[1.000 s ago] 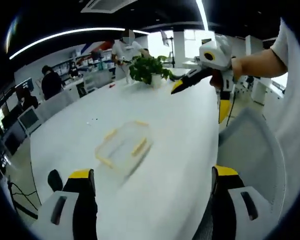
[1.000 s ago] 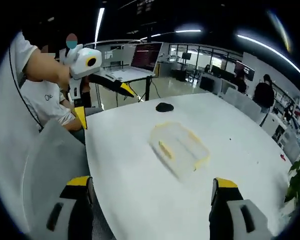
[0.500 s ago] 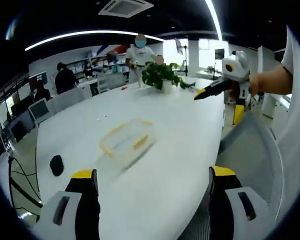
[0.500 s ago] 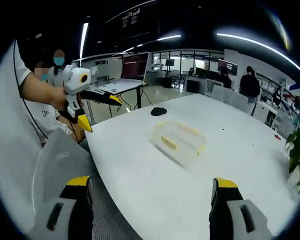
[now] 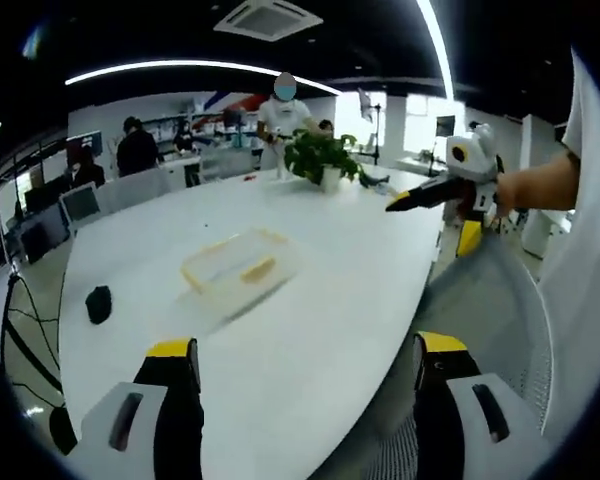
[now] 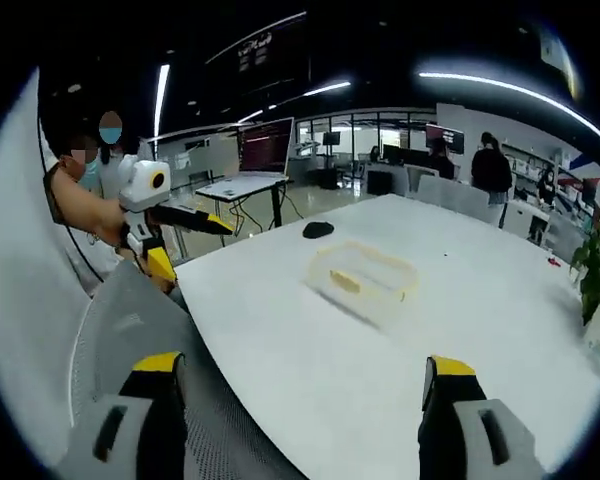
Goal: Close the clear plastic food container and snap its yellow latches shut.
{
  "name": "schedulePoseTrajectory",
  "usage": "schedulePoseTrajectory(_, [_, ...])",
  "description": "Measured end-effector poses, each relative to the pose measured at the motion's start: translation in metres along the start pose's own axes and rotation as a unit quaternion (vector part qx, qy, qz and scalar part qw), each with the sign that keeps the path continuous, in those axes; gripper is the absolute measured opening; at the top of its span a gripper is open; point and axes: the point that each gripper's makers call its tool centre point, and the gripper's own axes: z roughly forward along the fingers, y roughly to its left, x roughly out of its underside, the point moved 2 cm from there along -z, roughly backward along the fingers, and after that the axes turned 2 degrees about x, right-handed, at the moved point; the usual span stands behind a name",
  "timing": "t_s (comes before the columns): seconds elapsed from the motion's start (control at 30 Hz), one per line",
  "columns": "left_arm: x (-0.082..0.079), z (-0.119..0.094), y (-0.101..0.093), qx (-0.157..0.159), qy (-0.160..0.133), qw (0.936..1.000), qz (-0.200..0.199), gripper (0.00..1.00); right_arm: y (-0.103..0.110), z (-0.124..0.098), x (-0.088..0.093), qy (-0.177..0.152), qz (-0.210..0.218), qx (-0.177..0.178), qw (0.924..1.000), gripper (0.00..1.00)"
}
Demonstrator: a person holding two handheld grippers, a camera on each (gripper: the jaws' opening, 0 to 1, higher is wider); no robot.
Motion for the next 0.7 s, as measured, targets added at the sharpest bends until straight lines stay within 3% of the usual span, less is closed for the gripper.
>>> schedulePoseTrajectory(0.33, [0.016,-0.003,-0.009,0.001,0.003,1.0,-0.008,0.83,0.007,-0.001,0.0,-0.015,0.011,-0.005,0.9998,0.99])
schedulePoseTrajectory(0.43, [0.016,-0.003,-0.008,-0.003,0.002,1.0,-0.008,0.8,0.007,-0.002,0.003,-0.011,0.007,-0.006,0.9999,0.91])
schedulePoseTrajectory(0.57, [0.016,-0.003,-0.008,-0.001,-0.006,0.9999,-0.015,0.81,0.006,-0.002,0.0,-0.024,0.01,-0.003,0.9997,0.98])
schedulePoseTrajectory(0.7, [0.014,-0.001,-0.009,0.001,-0.01,0.9997,-0.022,0.82,0.003,0.0,0.008,-0.01,0.013,-0.002,0.9999,0.98])
